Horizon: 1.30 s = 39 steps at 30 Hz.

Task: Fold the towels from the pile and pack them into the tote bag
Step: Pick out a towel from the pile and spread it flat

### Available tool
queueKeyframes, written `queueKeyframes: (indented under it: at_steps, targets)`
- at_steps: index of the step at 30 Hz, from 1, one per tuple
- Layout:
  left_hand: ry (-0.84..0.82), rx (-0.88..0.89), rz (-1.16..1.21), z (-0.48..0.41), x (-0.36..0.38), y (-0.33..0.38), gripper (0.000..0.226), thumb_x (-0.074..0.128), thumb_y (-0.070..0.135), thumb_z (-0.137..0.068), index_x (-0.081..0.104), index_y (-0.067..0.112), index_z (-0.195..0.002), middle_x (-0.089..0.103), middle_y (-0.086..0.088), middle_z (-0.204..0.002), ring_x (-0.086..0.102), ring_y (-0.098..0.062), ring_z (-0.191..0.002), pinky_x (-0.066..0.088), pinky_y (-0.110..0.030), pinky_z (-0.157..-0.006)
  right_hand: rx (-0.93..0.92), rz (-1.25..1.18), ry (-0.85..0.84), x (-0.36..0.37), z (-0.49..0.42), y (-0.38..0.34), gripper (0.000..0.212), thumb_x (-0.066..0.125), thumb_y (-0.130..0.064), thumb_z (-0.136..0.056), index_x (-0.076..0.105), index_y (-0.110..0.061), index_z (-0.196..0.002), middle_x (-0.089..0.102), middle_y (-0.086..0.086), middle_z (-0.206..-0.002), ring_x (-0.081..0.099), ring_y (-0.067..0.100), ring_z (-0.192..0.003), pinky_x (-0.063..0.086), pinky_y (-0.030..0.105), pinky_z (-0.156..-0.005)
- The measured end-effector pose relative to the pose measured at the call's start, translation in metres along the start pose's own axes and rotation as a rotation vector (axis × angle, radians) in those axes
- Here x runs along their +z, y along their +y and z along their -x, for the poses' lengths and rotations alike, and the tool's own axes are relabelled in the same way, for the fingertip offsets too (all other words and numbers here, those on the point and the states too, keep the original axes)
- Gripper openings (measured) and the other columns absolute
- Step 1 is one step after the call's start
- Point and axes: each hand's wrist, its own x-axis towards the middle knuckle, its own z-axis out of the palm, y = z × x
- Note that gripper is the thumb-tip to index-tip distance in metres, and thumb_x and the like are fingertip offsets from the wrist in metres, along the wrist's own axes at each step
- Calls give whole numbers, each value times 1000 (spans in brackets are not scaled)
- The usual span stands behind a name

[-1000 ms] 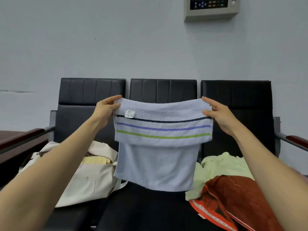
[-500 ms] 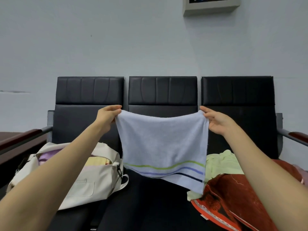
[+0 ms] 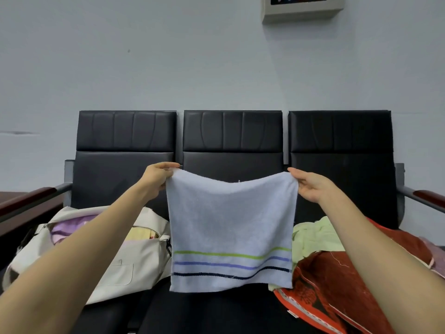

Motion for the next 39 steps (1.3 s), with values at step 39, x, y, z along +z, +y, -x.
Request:
queueKeyframes:
  at_steps: [39]
  targets:
    - [121,269,-385,5,-10,14,27,70,13,-86,69,7,-112,63,-9,-107,56,-22,-101,44,-29,-80,-576,776,257,1,3,-21,11,61,-12,-92,66,-13,-102,62,-2,-93,61,18,-95,47,21,-72]
